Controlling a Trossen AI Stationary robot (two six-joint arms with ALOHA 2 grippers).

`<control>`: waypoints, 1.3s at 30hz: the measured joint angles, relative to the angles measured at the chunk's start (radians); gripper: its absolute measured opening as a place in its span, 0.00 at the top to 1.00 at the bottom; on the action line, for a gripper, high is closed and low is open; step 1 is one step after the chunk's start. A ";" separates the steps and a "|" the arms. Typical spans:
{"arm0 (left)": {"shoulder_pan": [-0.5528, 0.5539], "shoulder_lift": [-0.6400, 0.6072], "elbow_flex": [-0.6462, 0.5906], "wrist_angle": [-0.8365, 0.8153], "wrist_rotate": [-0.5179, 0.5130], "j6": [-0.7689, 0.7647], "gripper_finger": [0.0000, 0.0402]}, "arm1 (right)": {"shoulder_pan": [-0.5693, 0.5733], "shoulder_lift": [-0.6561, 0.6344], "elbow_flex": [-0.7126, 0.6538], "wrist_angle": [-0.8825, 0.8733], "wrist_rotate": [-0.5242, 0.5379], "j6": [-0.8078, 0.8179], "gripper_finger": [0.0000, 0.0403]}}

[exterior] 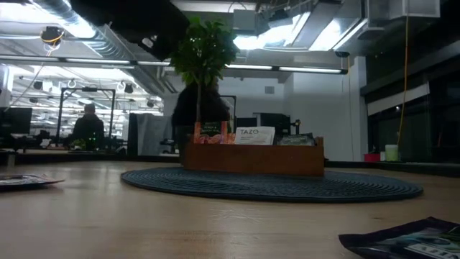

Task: Pick & Place Tea
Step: Put the orange tea bag into the left side of the wooden organizer

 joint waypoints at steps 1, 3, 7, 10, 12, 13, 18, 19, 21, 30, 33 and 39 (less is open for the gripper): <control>0.000 0.000 0.000 0.014 0.000 0.000 0.99 | 0.007 0.000 0.000 -0.029 0.001 0.032 1.00; 0.000 0.000 0.000 0.026 -0.001 0.000 0.98 | 0.018 0.000 0.000 -0.098 0.002 0.080 0.99; 0.000 0.000 0.000 0.024 -0.001 -0.007 0.99 | 0.028 0.000 0.000 -0.175 0.002 0.128 0.99; 0.000 0.000 0.000 0.023 -0.001 -0.009 0.99 | 0.031 -0.001 0.000 -0.172 0.002 0.127 0.99; 0.000 0.000 0.000 0.023 -0.001 -0.020 0.99 | 0.031 0.000 0.000 -0.171 -0.001 0.125 0.99; 0.000 0.000 0.000 0.023 -0.001 -0.024 0.99 | 0.031 0.000 0.000 -0.172 -0.003 0.120 0.99; 0.000 0.000 0.000 0.023 -0.001 -0.027 0.98 | 0.031 0.001 0.000 -0.171 -0.005 0.116 0.96; 0.000 0.000 0.000 0.023 -0.001 -0.027 0.98 | 0.031 0.002 0.000 -0.171 -0.005 0.116 0.95; 0.000 0.000 0.000 0.023 -0.001 -0.026 0.99 | 0.031 0.002 0.000 -0.171 -0.005 0.117 0.94; 0.000 0.000 0.000 0.037 -0.015 -0.050 0.98 | 0.052 0.022 -0.001 -0.093 -0.031 0.170 0.99; 0.000 0.000 0.000 0.037 -0.035 -0.050 0.98 | 0.062 0.068 0.000 -0.051 -0.037 0.173 0.99; 0.001 0.000 0.000 0.038 -0.051 -0.033 0.99 | 0.067 0.134 -0.001 -0.082 -0.002 0.197 0.99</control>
